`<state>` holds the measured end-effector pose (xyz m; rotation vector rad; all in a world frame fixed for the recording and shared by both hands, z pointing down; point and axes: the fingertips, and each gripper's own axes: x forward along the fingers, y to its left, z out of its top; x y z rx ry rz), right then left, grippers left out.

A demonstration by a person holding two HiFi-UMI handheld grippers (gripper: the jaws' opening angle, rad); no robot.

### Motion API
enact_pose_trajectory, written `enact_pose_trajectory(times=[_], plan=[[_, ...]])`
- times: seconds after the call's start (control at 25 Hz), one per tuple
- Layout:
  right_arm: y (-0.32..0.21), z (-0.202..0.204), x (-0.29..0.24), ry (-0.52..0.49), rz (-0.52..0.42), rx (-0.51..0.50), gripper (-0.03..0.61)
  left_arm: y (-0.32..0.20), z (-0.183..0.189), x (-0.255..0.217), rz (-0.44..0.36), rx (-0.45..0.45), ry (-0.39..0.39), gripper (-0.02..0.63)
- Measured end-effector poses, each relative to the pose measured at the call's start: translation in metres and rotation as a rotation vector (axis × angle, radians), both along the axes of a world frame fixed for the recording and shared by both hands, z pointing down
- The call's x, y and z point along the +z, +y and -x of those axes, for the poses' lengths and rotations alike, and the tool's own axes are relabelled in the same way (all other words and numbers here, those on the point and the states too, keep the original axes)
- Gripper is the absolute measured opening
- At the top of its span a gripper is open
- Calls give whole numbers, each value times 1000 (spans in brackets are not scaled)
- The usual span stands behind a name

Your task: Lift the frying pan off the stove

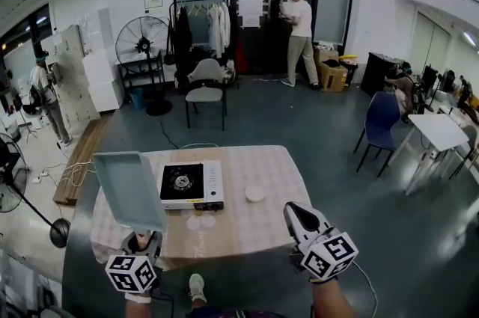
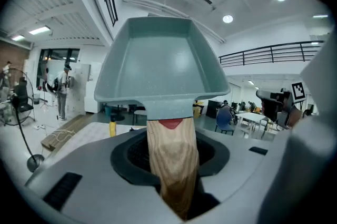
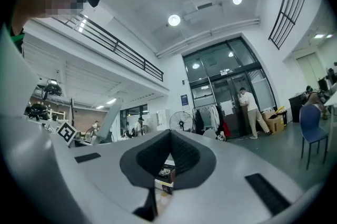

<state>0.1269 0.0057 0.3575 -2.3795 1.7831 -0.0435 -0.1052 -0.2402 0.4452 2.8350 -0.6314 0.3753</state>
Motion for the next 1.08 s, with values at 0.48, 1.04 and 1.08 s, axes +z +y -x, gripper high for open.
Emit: enact_pose_trajectory(times=[0.48,1.04,1.08], plan=[[35,-8,2,-39,-21,61,5,16,34,-35,-84,-102,21,169],[59,-5,-4,-49,-37,65,5,38,34,-45,-77,-94,41,169],[61,-4,-4,-50,-37,67,5,40,34,-45,-76,-92,41,169]])
